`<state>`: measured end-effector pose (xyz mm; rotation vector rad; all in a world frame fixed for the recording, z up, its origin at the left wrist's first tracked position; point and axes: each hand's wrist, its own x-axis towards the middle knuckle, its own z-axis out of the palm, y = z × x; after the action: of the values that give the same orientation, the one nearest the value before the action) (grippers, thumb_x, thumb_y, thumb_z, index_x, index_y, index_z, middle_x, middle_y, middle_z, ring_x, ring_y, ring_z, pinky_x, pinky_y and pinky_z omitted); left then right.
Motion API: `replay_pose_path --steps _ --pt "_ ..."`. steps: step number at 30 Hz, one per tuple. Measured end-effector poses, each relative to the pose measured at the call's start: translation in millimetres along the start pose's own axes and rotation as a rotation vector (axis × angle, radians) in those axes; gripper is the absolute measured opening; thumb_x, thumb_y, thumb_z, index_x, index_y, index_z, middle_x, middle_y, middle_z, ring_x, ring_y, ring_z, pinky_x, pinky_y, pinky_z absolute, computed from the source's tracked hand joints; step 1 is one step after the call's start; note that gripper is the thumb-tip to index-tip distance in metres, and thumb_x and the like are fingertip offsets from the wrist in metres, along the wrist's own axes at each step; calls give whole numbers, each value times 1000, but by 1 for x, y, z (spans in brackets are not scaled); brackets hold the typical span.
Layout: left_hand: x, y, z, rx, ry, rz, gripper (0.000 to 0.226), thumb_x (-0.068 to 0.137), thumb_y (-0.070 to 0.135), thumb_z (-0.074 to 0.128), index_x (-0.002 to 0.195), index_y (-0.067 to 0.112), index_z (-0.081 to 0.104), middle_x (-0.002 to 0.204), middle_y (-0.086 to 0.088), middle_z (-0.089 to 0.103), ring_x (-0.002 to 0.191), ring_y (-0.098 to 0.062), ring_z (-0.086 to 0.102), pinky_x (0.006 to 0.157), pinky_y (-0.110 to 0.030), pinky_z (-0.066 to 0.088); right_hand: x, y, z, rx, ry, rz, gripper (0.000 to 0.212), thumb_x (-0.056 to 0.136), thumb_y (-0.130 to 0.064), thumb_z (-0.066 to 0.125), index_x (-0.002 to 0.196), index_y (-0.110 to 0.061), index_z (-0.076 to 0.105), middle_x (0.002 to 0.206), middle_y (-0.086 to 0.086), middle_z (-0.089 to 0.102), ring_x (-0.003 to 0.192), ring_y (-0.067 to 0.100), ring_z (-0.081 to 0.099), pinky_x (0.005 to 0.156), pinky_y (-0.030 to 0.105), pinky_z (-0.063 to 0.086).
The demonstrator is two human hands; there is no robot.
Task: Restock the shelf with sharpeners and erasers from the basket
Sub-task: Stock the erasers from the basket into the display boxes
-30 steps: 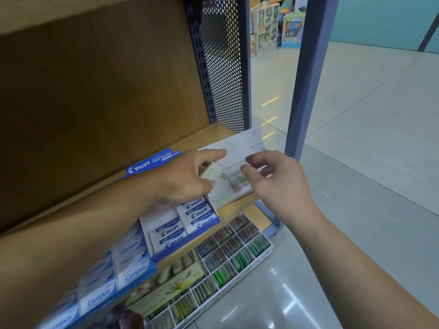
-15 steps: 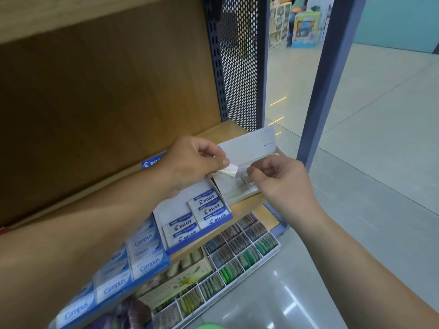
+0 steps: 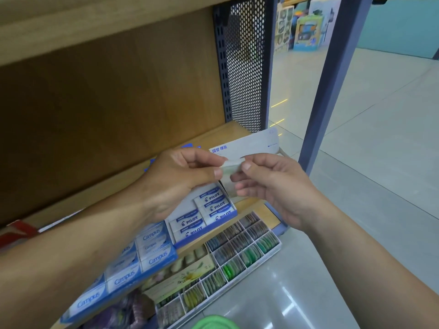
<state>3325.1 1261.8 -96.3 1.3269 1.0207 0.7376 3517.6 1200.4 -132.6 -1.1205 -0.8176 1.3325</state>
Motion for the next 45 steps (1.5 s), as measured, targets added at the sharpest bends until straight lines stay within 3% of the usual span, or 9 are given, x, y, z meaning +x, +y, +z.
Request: replay_pose_path --steps 5,10,17,24,28,31,36,41,45 --pt "-32 5 -14 -30 9 26 26 81 -9 74 105 0 72 109 -18 76 110 -35 71 101 -40 57 -14 -5 12 66 -119 5 30 83 18 64 109 4 67 103 32 71 86 34 73 87 41 62" --pt "-53 9 -26 -2 67 24 32 77 -11 78 104 7 73 103 -13 78 96 -25 75 93 -38 56 -21 -12 29 78 -175 -15 39 66 12 70 103 1 69 104 30 72 88 34 73 90 40 60" --pt "-61 13 -37 12 94 9 27 75 7 83 101 13 78 101 -14 78 104 -33 74 108 -53 50 -19 -11 39 133 -222 1 44 73 11 67 116 4 65 105 29 73 91 34 75 87 39 61" --pt "-47 11 -27 164 48 29 24 84 0 80 104 12 76 95 -12 79 87 -25 76 89 -35 61 -11 -8 33 109 -192 -11 39 80 13 66 118 1 67 106 27 73 91 33 75 84 37 63" --pt "-5 13 -12 402 99 82 19 86 2 79 101 14 77 90 -9 77 71 -14 71 73 -21 59 0 1 9 -289 204 -137 30 89 3 71 113 -13 72 87 10 78 82 22 76 80 34 63" --pt "34 7 1 587 99 136 20 84 4 81 101 12 77 86 -2 73 74 -12 68 79 -27 60 5 13 -15 -702 454 -263 19 89 -13 70 103 -26 74 94 -14 74 93 4 68 82 22 52" --pt "70 -25 22 883 92 200 19 81 6 78 97 16 79 83 9 69 90 -15 69 81 -25 56 13 42 -32 -1157 459 -366 31 84 -37 69 112 -25 75 123 -5 69 118 19 60 105 43 44" --pt "77 -34 19 965 67 221 19 86 9 73 101 18 80 91 6 74 92 -13 69 88 -27 56 11 54 -41 -1082 403 -302 52 91 -37 68 139 -17 60 151 1 49 146 20 31 122 33 24" --pt "79 -33 21 1055 8 169 23 92 13 66 107 25 79 106 7 75 104 -15 68 95 -31 56 13 51 -40 -1179 251 -241 64 91 -48 45 152 -29 43 162 -9 34 154 18 13 125 46 14"
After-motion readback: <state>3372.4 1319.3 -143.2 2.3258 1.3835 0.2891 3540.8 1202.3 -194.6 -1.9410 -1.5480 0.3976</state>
